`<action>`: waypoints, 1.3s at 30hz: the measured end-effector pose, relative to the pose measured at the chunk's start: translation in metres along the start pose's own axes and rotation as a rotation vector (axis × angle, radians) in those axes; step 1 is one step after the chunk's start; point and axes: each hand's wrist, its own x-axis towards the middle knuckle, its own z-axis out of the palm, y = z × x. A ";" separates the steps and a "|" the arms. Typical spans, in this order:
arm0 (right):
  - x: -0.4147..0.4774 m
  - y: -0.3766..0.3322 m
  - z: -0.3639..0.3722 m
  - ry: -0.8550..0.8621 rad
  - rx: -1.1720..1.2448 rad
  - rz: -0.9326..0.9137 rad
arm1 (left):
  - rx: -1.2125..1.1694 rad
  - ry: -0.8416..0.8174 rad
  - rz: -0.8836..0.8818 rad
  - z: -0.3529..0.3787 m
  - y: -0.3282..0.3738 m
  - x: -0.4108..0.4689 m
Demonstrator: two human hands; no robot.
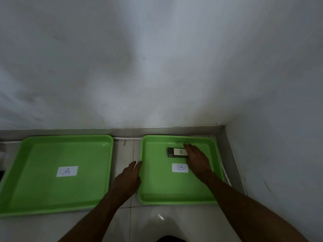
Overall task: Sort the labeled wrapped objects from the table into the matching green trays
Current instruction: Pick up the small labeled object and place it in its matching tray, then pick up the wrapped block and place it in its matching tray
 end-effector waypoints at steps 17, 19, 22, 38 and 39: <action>-0.187 -0.175 -0.077 0.207 0.055 -0.168 | 0.315 0.181 0.144 -0.116 -0.008 -0.173; -0.194 -0.190 -0.096 0.246 0.027 -0.193 | 0.343 0.211 0.128 -0.134 -0.015 -0.188; -0.205 -0.210 -0.136 0.235 -0.023 -0.204 | 0.322 0.226 0.098 -0.169 -0.013 -0.211; -0.370 -0.389 -0.557 0.254 -0.012 -0.329 | 0.337 0.317 0.021 -0.534 0.132 -0.499; -0.382 -0.404 -0.579 0.257 -0.004 -0.335 | 0.335 0.321 0.013 -0.555 0.137 -0.519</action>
